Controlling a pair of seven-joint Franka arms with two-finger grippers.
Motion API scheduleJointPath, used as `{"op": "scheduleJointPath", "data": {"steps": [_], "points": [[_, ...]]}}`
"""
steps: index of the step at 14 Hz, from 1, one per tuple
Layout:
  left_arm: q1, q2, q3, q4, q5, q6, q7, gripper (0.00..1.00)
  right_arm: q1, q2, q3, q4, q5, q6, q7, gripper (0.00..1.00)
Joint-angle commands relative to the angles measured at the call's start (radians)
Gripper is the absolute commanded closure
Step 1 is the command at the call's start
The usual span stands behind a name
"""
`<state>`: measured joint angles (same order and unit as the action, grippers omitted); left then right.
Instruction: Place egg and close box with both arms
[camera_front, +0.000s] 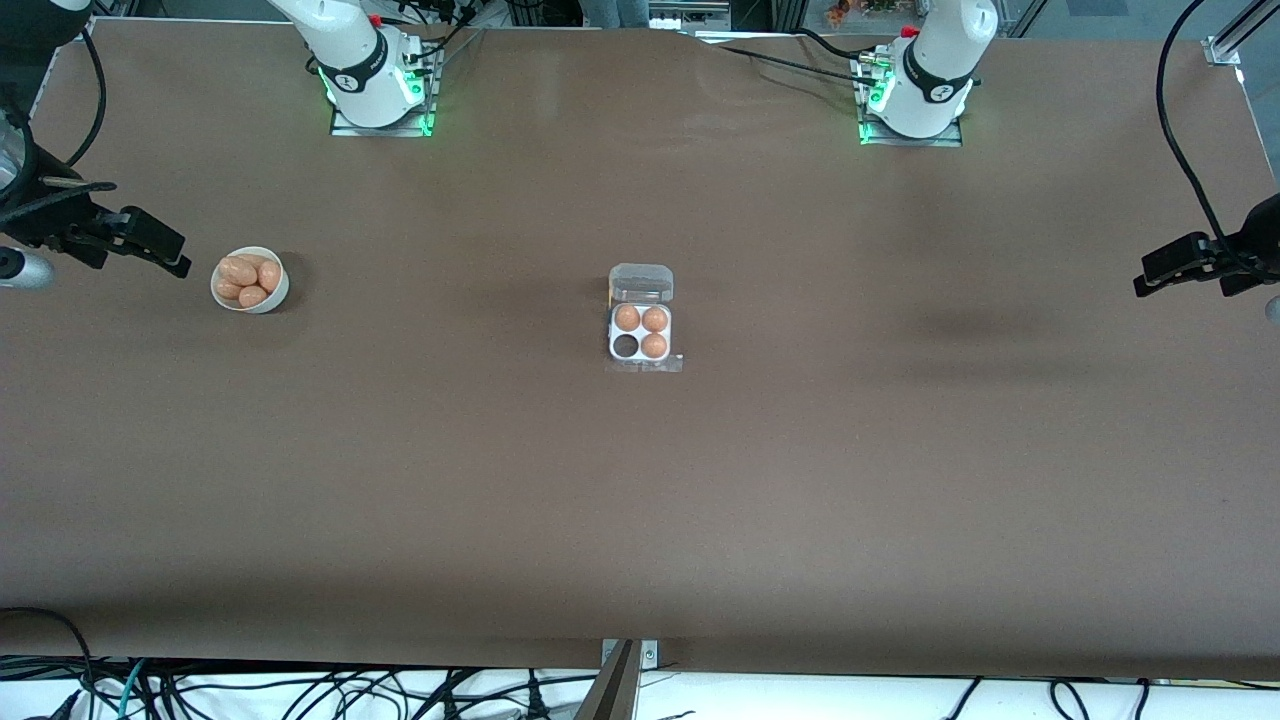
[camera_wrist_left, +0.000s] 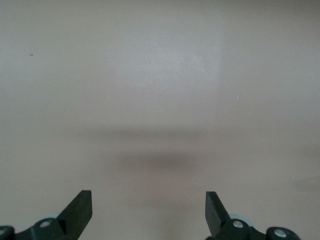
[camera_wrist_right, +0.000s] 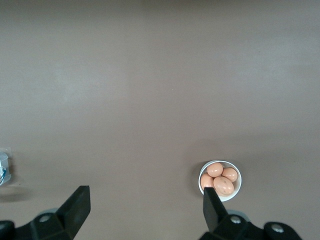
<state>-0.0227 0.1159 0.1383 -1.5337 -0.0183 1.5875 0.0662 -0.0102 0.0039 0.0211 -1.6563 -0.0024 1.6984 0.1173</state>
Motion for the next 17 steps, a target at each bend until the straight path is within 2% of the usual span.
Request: {"op": "scheduleJointPath", "data": {"steps": [1,4,7,17], "points": [[0.001,0.044,-0.003,0.034,0.031,-0.006,0.014,0.00,-0.008,-0.004,0.008,0.013,0.009,-0.022,0.007,0.00],[0.001,0.071,-0.003,0.037,0.029,-0.004,0.014,0.00,-0.008,-0.004,0.008,0.015,0.009,-0.022,-0.001,0.00],[0.001,0.107,-0.002,0.081,0.038,-0.004,0.014,0.00,-0.008,-0.005,0.008,0.015,0.009,-0.020,-0.001,0.00],[0.003,0.104,-0.002,0.115,0.067,-0.006,0.014,0.00,-0.008,-0.004,0.008,0.015,0.009,-0.022,-0.001,0.00]]}}
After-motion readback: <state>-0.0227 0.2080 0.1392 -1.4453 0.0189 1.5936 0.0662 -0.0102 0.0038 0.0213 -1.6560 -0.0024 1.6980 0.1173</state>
